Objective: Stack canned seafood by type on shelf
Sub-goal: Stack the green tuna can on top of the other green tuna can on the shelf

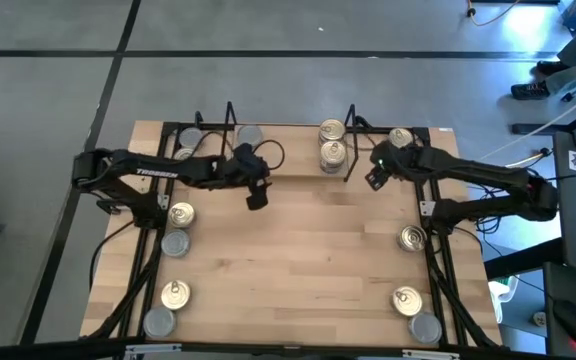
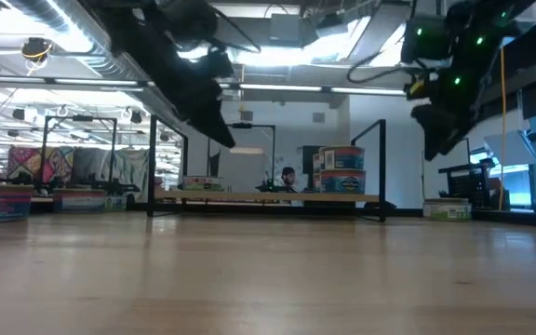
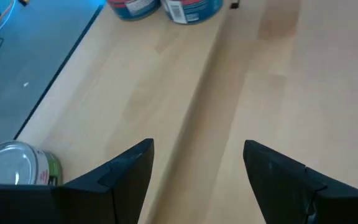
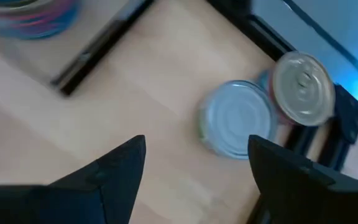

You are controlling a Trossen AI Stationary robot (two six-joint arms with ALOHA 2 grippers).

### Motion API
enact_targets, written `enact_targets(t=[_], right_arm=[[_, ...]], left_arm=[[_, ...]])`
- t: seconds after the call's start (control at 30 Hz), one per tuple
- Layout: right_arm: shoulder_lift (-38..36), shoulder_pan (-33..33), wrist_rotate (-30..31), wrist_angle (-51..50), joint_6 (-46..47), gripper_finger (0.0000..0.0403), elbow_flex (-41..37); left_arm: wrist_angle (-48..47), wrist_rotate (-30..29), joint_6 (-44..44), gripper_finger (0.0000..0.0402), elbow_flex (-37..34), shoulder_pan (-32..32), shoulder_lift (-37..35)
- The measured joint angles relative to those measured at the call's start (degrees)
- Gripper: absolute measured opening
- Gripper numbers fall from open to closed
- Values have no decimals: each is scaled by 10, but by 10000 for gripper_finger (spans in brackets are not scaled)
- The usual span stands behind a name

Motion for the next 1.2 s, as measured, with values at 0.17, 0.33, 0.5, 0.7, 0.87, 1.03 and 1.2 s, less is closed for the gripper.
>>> enact_targets(t=[0.17, 0.33, 0.5, 0.7, 0.87, 1.03, 1.2], right_arm=[[19, -67, 5, 15, -20, 280, -5], [50, -123, 2, 15, -20, 280, -5], [92, -168, -3, 38, -21, 280, -5], [147, -207, -9, 78, -34, 280, -5], [181, -222, -12, 95, -49, 280, -5], [197, -221, -13, 83, -64, 280, -3], [197, -221, -22, 37, -64, 280, -2]], left_arm=[[1, 0, -5, 249, -35, -23, -47], [3, 0, -15, 249, -57, -34, -70], [6, 0, -13, 249, -66, -35, -71], [9, 0, -11, 249, -66, -35, -71], [6, 0, -15, 249, -66, -35, -71], [6, 0, -24, 249, -66, -35, -71], [6, 0, -25, 249, -66, -35, -71]])
